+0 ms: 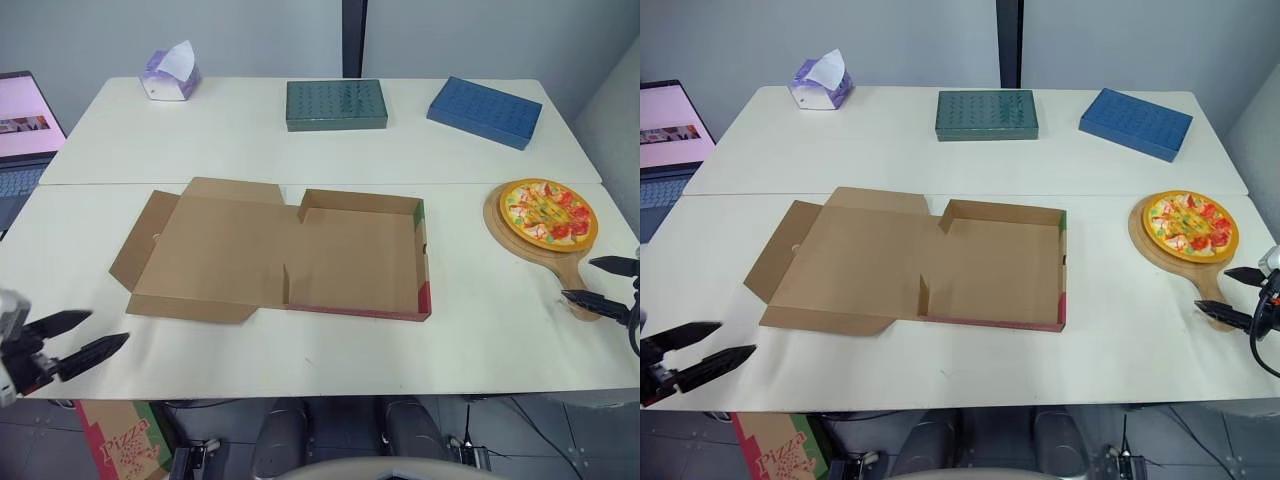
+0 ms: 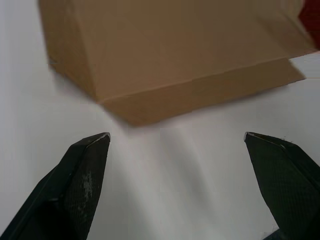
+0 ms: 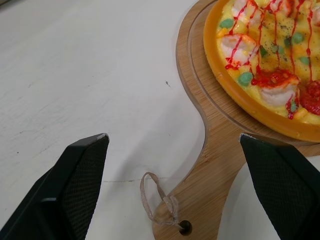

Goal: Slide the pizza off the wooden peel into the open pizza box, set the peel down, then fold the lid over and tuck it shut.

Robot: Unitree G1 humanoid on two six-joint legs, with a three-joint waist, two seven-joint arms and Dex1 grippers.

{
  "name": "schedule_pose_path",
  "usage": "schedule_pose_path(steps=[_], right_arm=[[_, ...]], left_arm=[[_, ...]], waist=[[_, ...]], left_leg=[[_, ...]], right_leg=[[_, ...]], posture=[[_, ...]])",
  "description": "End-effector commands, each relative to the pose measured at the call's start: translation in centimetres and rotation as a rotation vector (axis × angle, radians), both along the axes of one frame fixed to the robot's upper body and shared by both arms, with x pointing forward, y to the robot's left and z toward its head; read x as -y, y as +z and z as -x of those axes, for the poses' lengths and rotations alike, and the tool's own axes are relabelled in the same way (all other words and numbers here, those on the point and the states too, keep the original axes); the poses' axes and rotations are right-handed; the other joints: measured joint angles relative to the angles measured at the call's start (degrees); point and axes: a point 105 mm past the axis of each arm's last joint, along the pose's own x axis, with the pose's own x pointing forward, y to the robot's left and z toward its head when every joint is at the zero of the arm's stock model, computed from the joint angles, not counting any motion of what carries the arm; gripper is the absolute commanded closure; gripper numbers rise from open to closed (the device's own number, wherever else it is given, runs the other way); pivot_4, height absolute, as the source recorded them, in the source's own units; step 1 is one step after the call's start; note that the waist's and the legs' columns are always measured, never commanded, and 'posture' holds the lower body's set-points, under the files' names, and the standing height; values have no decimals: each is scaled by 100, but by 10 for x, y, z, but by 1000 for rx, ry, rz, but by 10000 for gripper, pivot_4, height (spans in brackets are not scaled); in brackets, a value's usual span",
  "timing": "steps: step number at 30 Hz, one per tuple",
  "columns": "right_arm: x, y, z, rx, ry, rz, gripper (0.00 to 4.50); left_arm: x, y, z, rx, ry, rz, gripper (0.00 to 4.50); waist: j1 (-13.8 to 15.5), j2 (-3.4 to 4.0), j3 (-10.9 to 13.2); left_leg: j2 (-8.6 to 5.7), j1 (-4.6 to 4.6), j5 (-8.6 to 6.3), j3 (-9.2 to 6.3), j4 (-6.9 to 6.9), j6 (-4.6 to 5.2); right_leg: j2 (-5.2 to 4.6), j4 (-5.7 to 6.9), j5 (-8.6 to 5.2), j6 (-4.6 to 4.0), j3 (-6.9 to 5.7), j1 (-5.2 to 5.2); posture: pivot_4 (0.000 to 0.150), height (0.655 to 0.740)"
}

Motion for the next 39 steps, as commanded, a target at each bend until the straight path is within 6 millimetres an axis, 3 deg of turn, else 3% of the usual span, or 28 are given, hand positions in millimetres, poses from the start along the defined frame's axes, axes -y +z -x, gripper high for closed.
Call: schedule_pose_path(steps=[1, 5, 11, 15, 24, 27, 35, 39], right_arm=[[-2, 13, 1, 65, -9, -3, 0], [-7, 13, 9, 75, -21, -19, 0], [-18, 16, 23, 103, -68, -69, 0], [-24, 20, 27, 138, -122, -98, 0], [-16, 17, 15, 124, -324, -72, 0], [-16, 15, 5, 105, -350, -84, 0], [7, 1, -27, 31, -499, -35, 0], [15, -13, -34, -27, -526, -23, 0]], left_arm=[[45, 19, -16, 87, -203, -14, 397], [94, 42, -31, 220, -405, 14, 397], [160, 61, -33, 301, -731, 54, 397], [188, 77, -33, 356, -866, 101, 397], [217, 89, -29, 399, -1018, 148, 397], [221, 89, -27, 396, -1037, 157, 397], [230, 86, -23, 390, -1065, 178, 397], [232, 83, -23, 385, -1065, 181, 397]], waist=[[15, 2, 0], [9, 4, 1], [-14, 9, -2], [-21, 11, -3], [-13, 10, -2], [-20, 10, -2], [-10, 11, -2], [-11, 11, -2]], left_leg=[[-2, -1, 0, 0, 0, 0], [1, -3, 0, 1, 0, 0], [3, -2, 0, 5, 0, 0], [3, -2, 1, 9, 4, 1], [0, -2, 1, 8, 5, 1], [1, -2, 1, 9, 5, 2], [-1, -5, 1, 5, 5, 2], [-3, -7, 1, 4, 5, 3]], right_leg=[[-1, -2, 5, -2, 1, 1], [1, 0, 27, 26, -1, 3], [4, -1, 27, 31, 2, 2], [5, 0, 26, 47, 5, 4], [6, -1, 27, 47, 8, 5], [6, -1, 30, 42, 9, 5], [7, -2, 35, 33, 8, 3], [6, -3, 41, 24, 8, 3]], posture=[[1500, 7400], [1500, 7400], [1500, 7400], [1500, 7400], [1500, 7400], [1500, 7400], [1500, 7400], [1500, 7400]])
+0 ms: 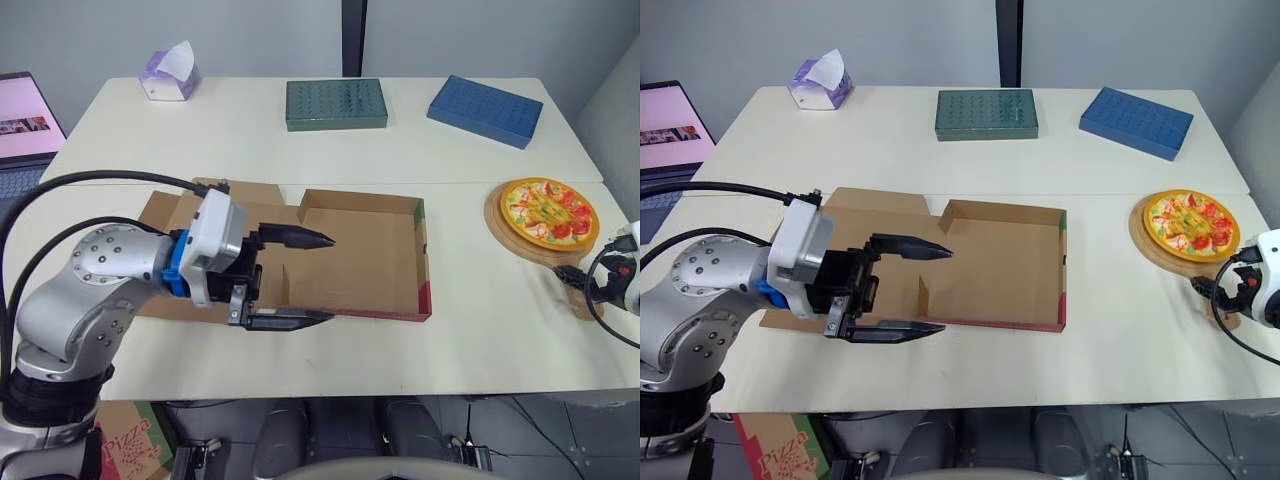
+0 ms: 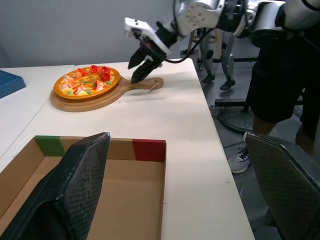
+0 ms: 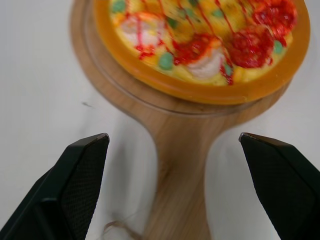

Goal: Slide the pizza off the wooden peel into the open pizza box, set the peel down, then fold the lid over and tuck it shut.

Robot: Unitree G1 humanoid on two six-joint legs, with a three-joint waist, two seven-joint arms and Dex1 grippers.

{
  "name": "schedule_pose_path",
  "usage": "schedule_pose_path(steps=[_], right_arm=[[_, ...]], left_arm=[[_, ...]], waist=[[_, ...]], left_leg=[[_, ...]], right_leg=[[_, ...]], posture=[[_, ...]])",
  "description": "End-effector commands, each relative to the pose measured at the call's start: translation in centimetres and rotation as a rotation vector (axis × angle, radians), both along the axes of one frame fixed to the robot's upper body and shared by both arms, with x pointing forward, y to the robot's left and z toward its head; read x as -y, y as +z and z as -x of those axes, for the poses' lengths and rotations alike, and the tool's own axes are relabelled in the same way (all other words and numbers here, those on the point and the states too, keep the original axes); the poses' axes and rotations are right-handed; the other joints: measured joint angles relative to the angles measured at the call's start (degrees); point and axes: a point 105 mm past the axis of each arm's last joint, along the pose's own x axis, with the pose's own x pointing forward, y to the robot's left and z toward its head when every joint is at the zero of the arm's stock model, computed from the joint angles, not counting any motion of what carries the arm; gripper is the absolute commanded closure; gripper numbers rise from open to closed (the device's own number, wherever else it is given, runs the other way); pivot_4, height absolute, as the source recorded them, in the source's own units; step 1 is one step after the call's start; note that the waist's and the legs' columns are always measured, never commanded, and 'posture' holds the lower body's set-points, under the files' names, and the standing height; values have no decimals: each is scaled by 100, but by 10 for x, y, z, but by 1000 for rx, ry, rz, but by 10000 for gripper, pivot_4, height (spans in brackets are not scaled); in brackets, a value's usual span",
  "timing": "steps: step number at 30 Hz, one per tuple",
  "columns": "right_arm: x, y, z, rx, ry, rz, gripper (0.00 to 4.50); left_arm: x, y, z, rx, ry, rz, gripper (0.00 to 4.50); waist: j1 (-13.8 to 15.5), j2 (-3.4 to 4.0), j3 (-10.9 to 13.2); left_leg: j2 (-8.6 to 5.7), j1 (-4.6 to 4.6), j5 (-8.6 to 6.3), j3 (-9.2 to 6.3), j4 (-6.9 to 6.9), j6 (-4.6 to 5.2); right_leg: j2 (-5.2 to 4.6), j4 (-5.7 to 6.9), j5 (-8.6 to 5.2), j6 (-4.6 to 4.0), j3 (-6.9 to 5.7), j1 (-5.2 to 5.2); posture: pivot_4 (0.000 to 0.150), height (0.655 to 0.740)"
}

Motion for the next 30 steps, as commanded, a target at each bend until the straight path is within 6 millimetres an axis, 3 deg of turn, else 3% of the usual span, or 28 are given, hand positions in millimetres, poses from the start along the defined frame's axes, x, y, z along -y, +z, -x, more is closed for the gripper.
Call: schedule_pose_path(steps=[1, 11, 14, 21, 26, 30], right_arm=[[9, -3, -3, -32, -14, 25, 0], [4, -22, -17, -81, 27, -40, 0], [7, -25, -21, -92, 6, -66, 6355], [-3, -28, -21, -91, 46, -136, 29449], [-4, -20, -25, 11, 55, -133, 29752], [-3, -1, -31, 157, 58, -107, 29751]], left_arm=[[4, 2, 4, 17, -15, 2, 397], [4, 0, 3, 10, -10, -2, 397], [4, 1, 3, 14, -8, -1, 0], [3, 3, 1, 8, 9, 6, 0], [-5, 3, -4, 10, 57, -10, 0], [-12, 4, -9, 18, 107, -23, 0]], waist=[[-1, 0, 0], [-58, -1, 0], [-92, -1, 0], [-107, -6, -3], [-119, -7, -3], [-152, -7, -2]], left_leg=[[0, 0, 0, -1, 0, 0], [2, 5, 0, 1, 1, 1], [2, 7, 1, 1, 4, 1], [2, 8, 1, -1, 6, 1], [2, 9, 0, -4, 4, 1], [4, 10, 1, -3, 4, 1]], right_leg=[[0, 0, 0, 0, -1, 0], [1, 1, 0, 4, 0, 3], [2, 1, 1, 6, 1, 5], [2, 1, 2, 7, 0, 8], [3, 1, -1, 11, -2, 9], [4, 2, -2, 14, -1, 9]], posture=[[1500, 7400], [1500, 7400], [1500, 7400], [1500, 7400], [1500, 7400], [1500, 7400]])
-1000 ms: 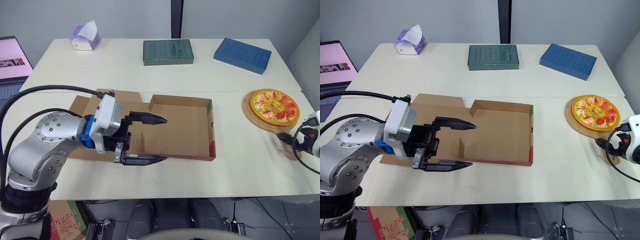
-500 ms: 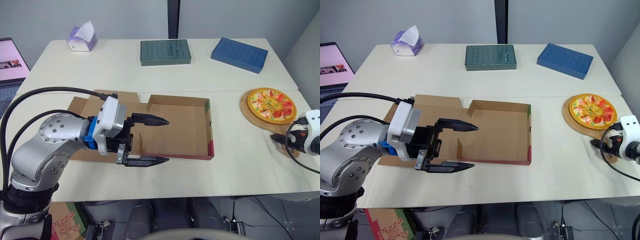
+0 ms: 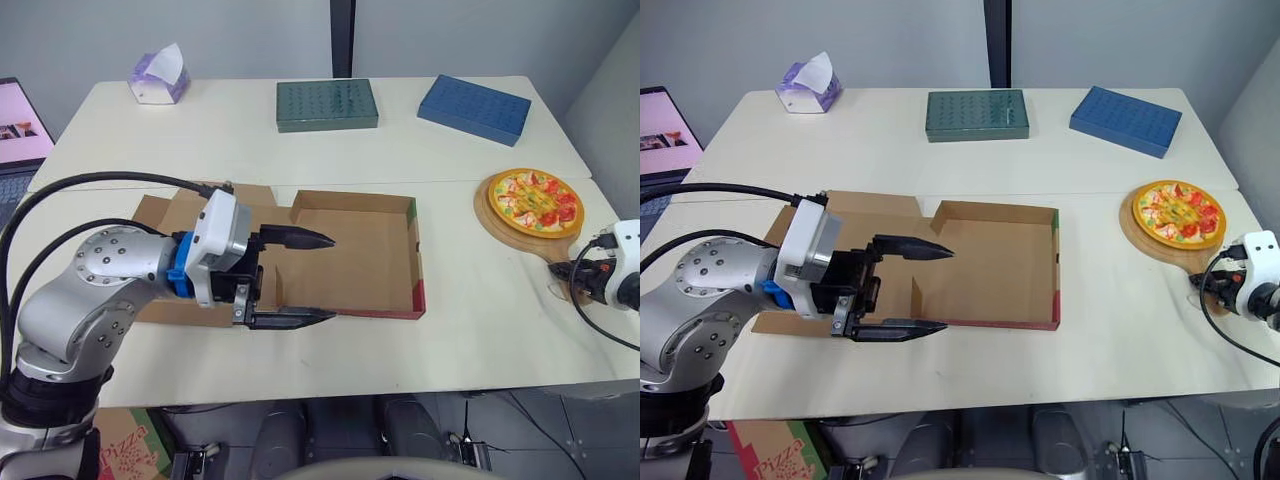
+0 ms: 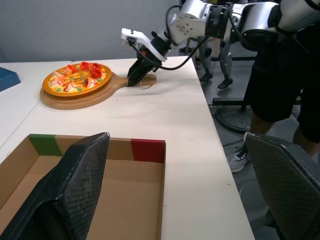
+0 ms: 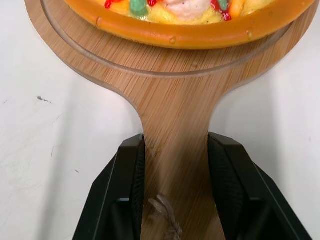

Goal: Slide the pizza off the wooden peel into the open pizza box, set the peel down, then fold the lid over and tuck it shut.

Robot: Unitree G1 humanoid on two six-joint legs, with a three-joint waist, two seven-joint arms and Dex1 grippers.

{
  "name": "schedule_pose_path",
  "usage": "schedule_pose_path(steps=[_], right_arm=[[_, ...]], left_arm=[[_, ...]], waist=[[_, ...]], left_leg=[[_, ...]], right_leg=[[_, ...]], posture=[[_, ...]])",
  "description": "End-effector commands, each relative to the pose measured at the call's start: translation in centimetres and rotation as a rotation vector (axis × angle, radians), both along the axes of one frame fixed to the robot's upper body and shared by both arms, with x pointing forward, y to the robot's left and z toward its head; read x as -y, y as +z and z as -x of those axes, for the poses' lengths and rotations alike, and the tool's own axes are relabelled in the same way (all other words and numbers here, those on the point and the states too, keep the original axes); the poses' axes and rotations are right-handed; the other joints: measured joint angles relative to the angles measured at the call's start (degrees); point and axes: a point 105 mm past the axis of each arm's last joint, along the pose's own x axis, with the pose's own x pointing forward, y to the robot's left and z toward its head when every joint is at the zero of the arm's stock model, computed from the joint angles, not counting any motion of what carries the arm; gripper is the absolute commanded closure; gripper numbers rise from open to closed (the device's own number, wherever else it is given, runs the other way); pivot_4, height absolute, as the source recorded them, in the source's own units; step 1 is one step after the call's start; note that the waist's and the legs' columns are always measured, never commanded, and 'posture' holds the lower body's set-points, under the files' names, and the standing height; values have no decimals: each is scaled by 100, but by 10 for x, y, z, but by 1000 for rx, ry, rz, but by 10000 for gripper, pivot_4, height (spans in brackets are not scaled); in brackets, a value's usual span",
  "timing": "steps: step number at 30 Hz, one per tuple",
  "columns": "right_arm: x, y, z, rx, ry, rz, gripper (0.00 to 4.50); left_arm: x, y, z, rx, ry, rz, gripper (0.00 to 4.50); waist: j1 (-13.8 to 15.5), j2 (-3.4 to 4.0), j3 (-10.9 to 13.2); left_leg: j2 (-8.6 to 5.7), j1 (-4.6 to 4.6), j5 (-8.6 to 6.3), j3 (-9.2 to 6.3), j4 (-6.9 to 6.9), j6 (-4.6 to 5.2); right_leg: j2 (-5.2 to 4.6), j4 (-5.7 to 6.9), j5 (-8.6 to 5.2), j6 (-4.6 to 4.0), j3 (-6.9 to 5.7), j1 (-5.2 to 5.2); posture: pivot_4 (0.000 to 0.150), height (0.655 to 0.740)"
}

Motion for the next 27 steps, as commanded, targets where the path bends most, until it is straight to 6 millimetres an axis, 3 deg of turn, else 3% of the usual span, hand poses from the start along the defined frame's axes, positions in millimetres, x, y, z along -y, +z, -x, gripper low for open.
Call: schedule_pose_path(steps=[1, 7, 13, 22, 27], right_arm=[[-6, 28, -10, 180, 28, 19, 29751], [-8, 55, -11, 324, 41, 89, 29751], [-24, 80, -8, 334, 170, 150, 29751], [-77, 131, -9, 327, 505, 229, 29751], [-114, 138, -11, 298, 692, 258, 29751]], left_arm=[[-10, 6, -5, 34, 66, -7, 0], [-22, 6, -13, 26, 167, -17, 0], [-34, 3, -14, 17, 228, -33, 0], [-67, -10, -14, -36, 381, -46, 0], [-76, -15, -12, -56, 414, -59, 0]], waist=[[-10, -1, 0], [-24, 16, 11], [6, 80, 48], [-15, 97, 59], [7, 96, 61]], left_leg=[[0, 0, 0, 0, 0, 0], [0, -2, 0, 5, 0, 0], [-3, -25, 0, 5, -1, 0], [-1, -23, 0, 10, -4, 0], [0, -26, 0, 7, -4, 0]], right_leg=[[1, 0, 0, 0, 0, 0], [0, 1, 1, 0, 6, -5], [-1, 5, 6, -8, 10, -29], [-2, 4, 5, -8, 11, -32], [-2, 2, 4, -7, 8, -33]], posture=[[1500, 7400], [1500, 7400], [1500, 7400], [1500, 7400], [1500, 7400]])
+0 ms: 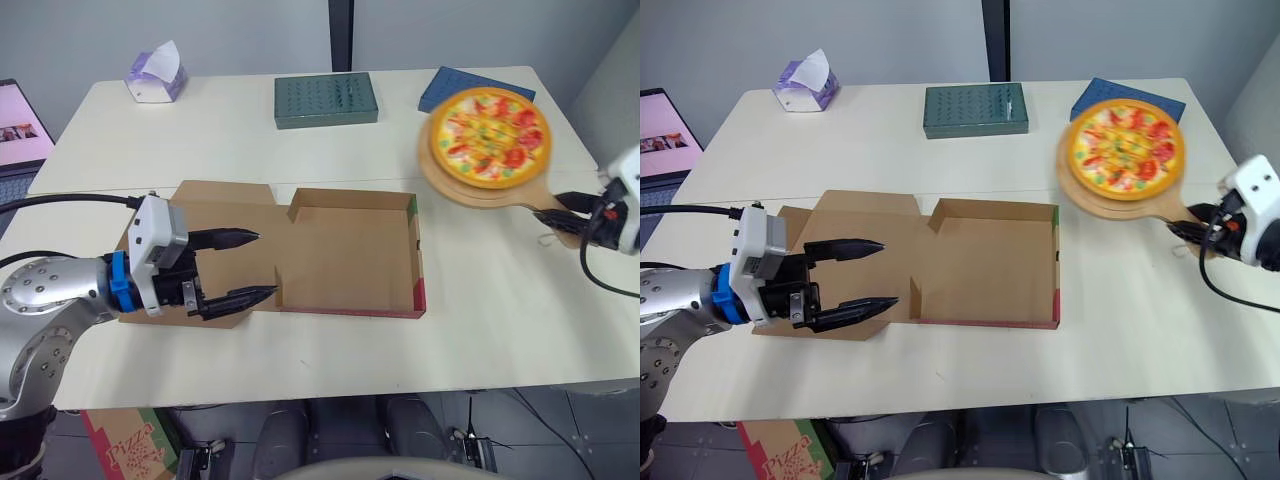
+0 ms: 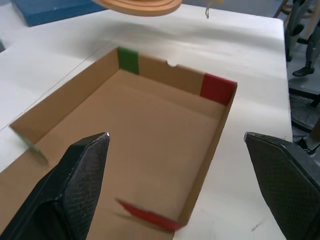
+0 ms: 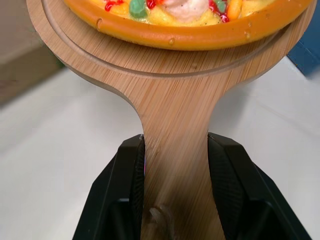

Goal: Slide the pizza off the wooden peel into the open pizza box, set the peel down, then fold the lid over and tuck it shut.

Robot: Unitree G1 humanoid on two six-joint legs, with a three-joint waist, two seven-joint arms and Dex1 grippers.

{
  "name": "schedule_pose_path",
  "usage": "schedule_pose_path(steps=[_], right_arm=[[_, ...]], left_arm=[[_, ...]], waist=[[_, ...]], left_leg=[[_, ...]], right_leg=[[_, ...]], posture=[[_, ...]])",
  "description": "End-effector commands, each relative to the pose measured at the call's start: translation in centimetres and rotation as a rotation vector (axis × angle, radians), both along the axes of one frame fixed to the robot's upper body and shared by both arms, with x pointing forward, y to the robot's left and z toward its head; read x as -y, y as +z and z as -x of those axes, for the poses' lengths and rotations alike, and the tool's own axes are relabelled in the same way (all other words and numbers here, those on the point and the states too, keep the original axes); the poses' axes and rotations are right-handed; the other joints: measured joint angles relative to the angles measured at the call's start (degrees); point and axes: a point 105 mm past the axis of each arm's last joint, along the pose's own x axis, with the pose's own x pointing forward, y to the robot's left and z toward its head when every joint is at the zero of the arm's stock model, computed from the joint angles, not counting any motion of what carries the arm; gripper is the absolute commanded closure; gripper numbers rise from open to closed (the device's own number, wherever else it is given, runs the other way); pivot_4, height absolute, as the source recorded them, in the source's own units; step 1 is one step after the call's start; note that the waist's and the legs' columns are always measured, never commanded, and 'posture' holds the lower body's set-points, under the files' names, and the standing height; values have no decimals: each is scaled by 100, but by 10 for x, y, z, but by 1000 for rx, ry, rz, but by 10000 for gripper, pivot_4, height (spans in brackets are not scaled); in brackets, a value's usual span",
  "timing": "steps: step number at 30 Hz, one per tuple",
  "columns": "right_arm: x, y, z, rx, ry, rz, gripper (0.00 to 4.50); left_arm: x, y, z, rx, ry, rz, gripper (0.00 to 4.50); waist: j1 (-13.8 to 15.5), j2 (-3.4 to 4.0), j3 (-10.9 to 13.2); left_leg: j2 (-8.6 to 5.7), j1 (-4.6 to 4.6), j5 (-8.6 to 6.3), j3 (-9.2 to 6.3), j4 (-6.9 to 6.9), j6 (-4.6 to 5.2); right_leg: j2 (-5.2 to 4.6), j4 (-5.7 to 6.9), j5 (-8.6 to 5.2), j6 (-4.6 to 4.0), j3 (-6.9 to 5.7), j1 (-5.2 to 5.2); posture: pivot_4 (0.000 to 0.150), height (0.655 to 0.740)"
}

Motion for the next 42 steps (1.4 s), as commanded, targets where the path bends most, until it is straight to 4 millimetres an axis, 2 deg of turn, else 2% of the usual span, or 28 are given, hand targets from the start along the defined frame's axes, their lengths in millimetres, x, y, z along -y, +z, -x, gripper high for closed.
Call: schedule_pose_path(steps=[1, 7, 12, 17, 21, 26, 42], right_arm=[[-32, 25, 3, 55, 166, 40, 29752], [-65, 22, -2, 50, 324, 130, 29751], [-91, 21, -2, 111, 446, 235, 29752], [-106, 21, -1, 119, 509, 269, 29751], [-113, 21, -2, 122, 537, 303, 29751], [-119, 21, -5, 157, 560, 347, 29751], [-111, 31, -18, 313, 537, 544, 29752]], left_arm=[[-9, 7, 2, 32, 24, -23, 0], [-10, 7, 4, 28, 25, -30, 0], [-9, 6, 8, 27, 16, -32, 0], [-6, 5, 17, 29, -10, -37, 0], [-3, 4, 27, 32, -30, -33, 0], [-2, 2, 30, 39, -21, -32, 0], [-2, -5, 27, 44, -15, -25, 0]], waist=[[16, -1, 1], [51, -4, 3], [49, -4, 3], [45, -5, 4], [48, -7, 4], [48, -8, 5], [46, -8, 5]], left_leg=[[-1, -4, 0, -3, 0, 0], [-3, -17, 0, -13, 1, 0], [-3, -22, 0, -18, 0, -1], [-2, -23, 0, -19, 0, -1], [-2, -22, 0, -19, 0, -1], [-2, -21, 0, -19, 0, -1], [-2, -22, 0, -19, 0, -1]], right_leg=[[0, -2, 1, -1, -2, 0], [-3, -9, 2, -3, -13, -4], [-3, -12, 2, -3, -19, -7], [-3, -11, 3, -4, -20, -9], [-3, -11, 3, -4, -20, -9], [-3, -10, 3, -5, -20, -9], [-3, -9, 3, -5, -21, -9]], posture=[[1500, 7400], [1500, 7400], [1500, 7400], [1500, 7400], [1500, 7400], [1500, 7400], [1500, 7400]])
